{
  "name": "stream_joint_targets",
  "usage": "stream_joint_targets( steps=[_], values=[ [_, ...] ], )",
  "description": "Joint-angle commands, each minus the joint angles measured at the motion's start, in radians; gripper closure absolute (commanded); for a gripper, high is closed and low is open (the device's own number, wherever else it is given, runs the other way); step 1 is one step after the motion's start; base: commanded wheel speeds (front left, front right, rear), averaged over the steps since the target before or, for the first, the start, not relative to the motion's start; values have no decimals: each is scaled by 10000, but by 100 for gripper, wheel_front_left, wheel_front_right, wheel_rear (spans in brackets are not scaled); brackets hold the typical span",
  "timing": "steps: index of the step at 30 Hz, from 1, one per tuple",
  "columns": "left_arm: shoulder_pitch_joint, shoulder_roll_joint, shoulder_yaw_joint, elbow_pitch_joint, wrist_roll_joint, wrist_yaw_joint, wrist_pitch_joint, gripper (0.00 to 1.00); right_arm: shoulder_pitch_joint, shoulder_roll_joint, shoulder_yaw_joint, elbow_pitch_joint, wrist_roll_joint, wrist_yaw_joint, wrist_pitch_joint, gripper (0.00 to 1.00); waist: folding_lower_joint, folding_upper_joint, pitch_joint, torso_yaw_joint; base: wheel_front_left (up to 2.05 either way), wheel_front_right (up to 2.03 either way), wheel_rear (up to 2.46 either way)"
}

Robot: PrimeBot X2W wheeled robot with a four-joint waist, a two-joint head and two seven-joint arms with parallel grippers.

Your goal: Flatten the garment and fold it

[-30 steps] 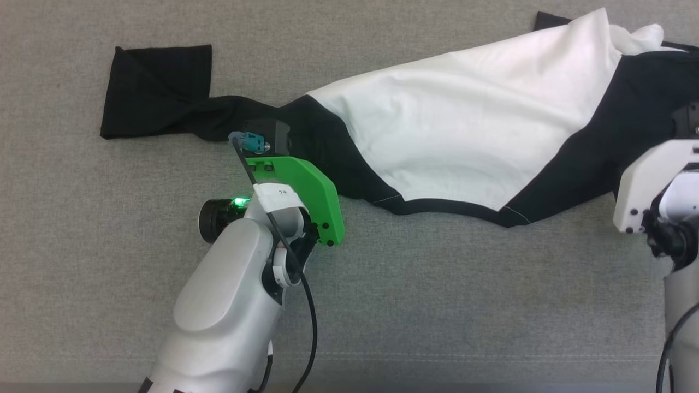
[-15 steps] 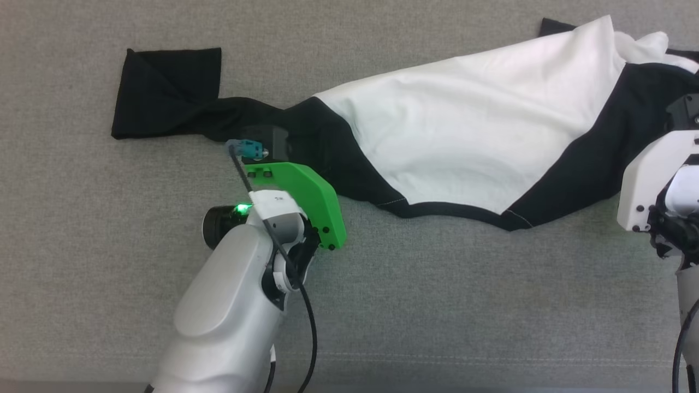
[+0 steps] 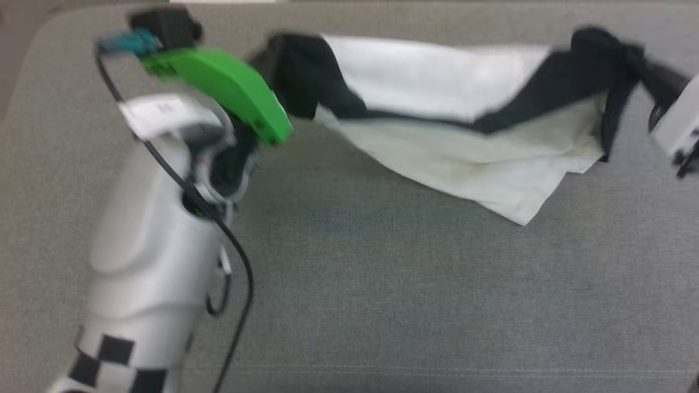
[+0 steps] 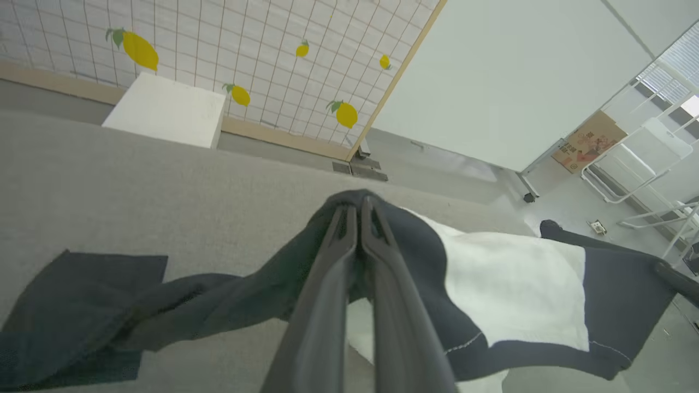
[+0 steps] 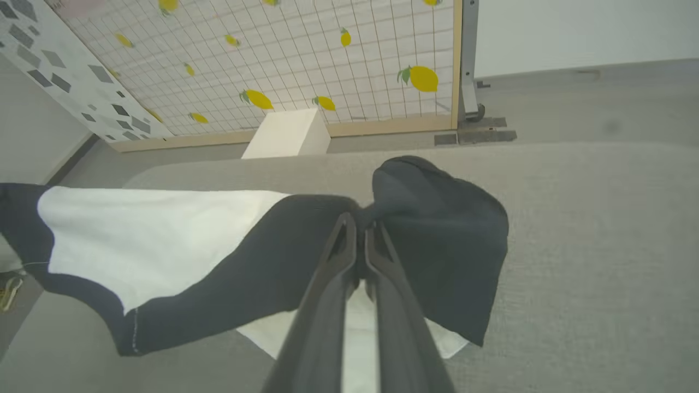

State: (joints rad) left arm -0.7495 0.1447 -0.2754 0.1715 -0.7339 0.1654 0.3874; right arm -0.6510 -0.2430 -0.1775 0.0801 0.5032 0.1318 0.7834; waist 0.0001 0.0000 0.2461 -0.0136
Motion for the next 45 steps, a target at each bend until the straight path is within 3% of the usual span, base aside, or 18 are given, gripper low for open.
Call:
stream_joint_targets(
  steps=[1,10,17,22,30,38,45],
  values=[
    [-559,180,136,-74,51,41,59,100,-525,105,-107,-66,157,-11,23,100,-1,0,-460,-50,0,0,0],
    [-3492,833,420,666,856,238,-58,100,-3461,418,-448,829,-167,-11,-11,100,-1,0,-374,14,0,0,0],
    [-5444,1176,115,2086,1877,472,-405,100,-5712,769,-364,2147,-1232,-11,-87,100,-1,0,626,-110,0,0,0],
    [-6906,1471,-543,2945,2984,569,-560,100,-7502,1053,-713,3065,-2597,-11,-909,100,-1,0,1754,-271,0,0,0],
    [-8888,1417,-584,3280,3982,1186,-2439,100,-10073,1678,-1430,4326,-3830,-11,-3330,100,-1,0,2998,-437,0,0,0],
    [-9211,1244,-203,3403,3742,1235,-3803,100,-10737,1604,-982,5444,-3701,-11,-4488,100,-1,0,3707,-346,0,0,0],
    [-8189,1016,3,3925,3179,1070,-4276,100,-9901,1211,-192,5886,-2719,-11,-4796,100,-1,0,3855,-98,0,0,0]
  ],
)
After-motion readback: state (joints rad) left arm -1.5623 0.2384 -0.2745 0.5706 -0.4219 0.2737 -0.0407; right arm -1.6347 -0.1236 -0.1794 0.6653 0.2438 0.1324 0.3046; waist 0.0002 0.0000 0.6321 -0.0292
